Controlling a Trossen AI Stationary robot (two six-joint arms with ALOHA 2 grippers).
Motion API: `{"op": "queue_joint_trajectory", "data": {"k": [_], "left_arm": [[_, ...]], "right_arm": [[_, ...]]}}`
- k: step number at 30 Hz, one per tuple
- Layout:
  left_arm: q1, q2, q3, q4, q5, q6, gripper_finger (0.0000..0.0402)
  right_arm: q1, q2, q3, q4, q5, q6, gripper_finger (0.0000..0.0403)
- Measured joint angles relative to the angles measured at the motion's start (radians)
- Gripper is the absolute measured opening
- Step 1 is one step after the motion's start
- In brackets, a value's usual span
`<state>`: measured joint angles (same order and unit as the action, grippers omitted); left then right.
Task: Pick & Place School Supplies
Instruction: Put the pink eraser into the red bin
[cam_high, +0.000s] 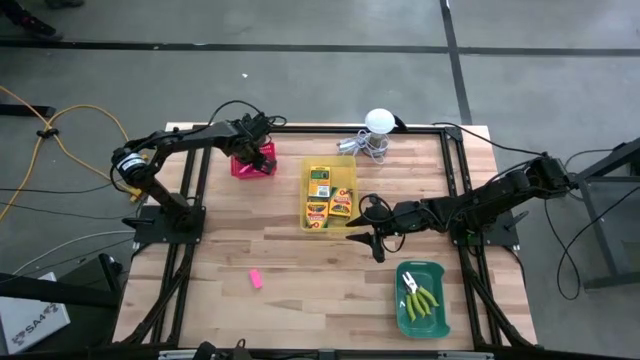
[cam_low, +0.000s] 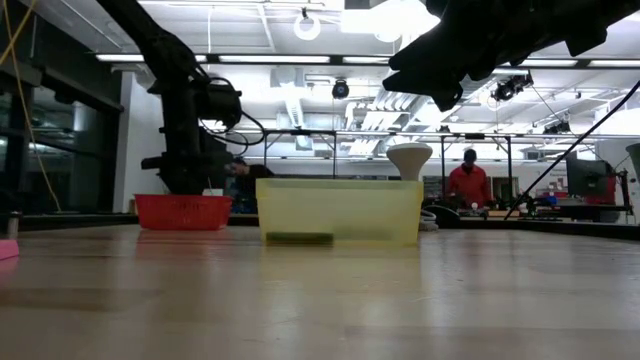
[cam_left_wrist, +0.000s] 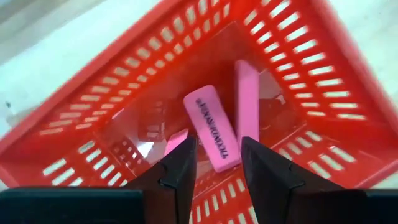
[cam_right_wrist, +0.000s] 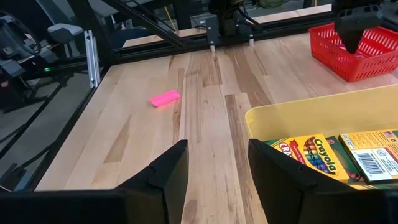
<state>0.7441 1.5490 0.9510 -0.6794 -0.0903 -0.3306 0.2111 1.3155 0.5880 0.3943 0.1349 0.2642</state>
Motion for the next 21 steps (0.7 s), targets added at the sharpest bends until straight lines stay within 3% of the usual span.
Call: {"op": "queue_joint_trajectory", "data": {"k": [14,21], "left_arm": [[-0.012,-0.102,0.067,-0.027,0.025,0.047,0.0122],[-0.103,-0.183,0.077,-0.13,0.069,0.047,0.0122]], "right_arm": [[0.0,0.0,0.0,-0.001,0.0,-0.006,0.0156],[0.0,0.0,0.0,-0.002,0.0,-0.007,0.0156]]}}
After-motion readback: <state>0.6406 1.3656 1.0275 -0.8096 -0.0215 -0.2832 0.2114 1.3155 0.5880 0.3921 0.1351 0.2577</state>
